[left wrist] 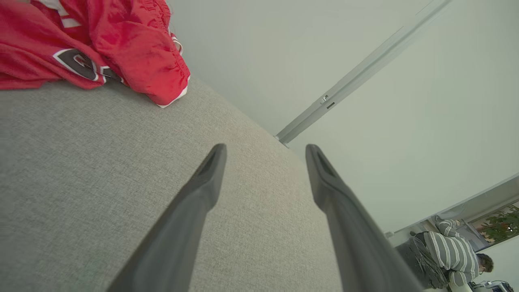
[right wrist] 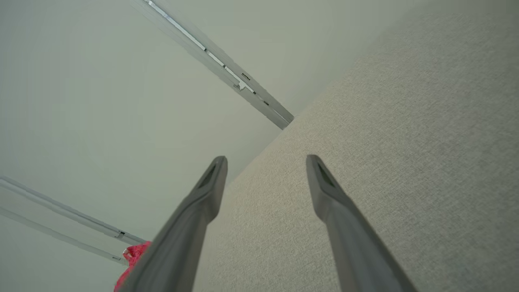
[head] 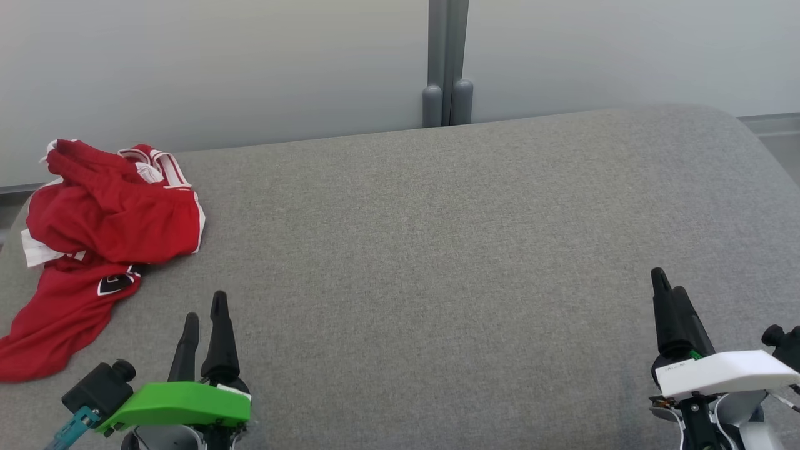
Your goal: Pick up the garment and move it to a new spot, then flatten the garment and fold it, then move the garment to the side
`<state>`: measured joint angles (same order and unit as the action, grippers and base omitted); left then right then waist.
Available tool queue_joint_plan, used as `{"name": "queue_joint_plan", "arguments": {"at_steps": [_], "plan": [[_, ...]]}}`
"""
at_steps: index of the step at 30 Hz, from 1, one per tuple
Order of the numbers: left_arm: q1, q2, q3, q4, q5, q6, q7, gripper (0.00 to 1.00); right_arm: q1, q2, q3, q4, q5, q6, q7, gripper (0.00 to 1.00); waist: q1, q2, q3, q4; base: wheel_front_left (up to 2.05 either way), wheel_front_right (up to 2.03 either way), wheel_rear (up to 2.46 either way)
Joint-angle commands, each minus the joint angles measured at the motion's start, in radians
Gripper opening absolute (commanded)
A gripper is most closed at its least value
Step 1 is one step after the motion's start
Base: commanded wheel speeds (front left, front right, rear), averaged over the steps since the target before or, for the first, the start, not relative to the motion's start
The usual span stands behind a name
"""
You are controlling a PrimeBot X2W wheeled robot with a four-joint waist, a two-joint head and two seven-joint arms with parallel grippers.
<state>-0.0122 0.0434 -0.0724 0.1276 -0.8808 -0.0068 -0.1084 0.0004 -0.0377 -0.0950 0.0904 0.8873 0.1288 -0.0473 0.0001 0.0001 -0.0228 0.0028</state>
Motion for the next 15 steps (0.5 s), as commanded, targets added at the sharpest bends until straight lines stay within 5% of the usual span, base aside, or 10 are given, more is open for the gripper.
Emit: {"name": "queue_joint_plan", "arguments": {"at_steps": [1, 15], "plan": [[0.004, 0.005, -0.005, -0.018, 0.054, 0.009, -0.012, 1.0, 0.0, -0.008, 0.011, -0.02, -0.057, 0.002, -0.015, 1.0, 0.0, -0.0001, 0.0, 0.0, 0.0, 0.0, 0.0], [0.029, 0.007, -0.017, -0.005, 0.278, 0.042, -0.045, 1.0, 0.0, -0.009, 0.065, -0.016, -0.264, 0.002, -0.061, 1.0, 0.0, -0.0001, -0.004, 0.001, 0.0, 0.0, 0.0]]}}
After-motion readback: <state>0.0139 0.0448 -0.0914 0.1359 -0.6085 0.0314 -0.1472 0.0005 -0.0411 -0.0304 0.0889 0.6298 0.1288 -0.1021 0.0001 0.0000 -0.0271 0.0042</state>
